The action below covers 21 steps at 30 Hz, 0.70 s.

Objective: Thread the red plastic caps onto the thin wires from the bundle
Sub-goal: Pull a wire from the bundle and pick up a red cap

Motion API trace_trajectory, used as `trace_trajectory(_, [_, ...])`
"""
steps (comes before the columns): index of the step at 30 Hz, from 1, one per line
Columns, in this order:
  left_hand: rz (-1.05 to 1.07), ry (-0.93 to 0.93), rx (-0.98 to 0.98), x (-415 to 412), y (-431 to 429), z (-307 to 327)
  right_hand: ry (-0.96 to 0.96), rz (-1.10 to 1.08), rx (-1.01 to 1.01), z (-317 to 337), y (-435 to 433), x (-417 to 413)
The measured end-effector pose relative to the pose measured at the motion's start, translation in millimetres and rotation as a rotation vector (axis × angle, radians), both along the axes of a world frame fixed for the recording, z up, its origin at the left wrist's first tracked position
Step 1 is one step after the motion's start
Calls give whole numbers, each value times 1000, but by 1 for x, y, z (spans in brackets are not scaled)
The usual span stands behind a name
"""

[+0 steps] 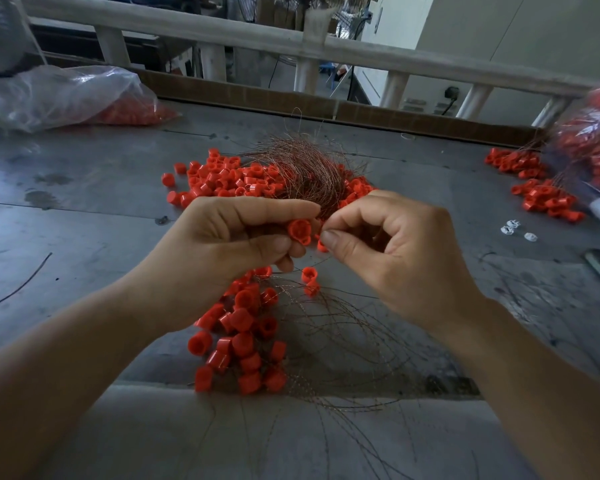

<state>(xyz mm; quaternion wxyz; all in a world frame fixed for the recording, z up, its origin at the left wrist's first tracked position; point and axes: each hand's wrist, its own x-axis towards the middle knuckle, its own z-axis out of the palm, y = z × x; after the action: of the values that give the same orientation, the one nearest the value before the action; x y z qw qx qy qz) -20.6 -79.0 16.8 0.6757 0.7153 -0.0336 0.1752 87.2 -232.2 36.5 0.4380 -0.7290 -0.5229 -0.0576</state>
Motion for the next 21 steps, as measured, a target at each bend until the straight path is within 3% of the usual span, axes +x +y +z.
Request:
trace_trajectory(12, [-26, -50, -58, 1, 0, 1, 60, 16, -10, 0, -1, 1])
trace_trajectory(17, [-46, -64, -196, 1, -1, 3, 248, 90, -41, 4, -2, 2])
trace_trajectory(21, [-77, -34, -143, 0, -1, 2, 441, 167, -55, 4, 0, 3])
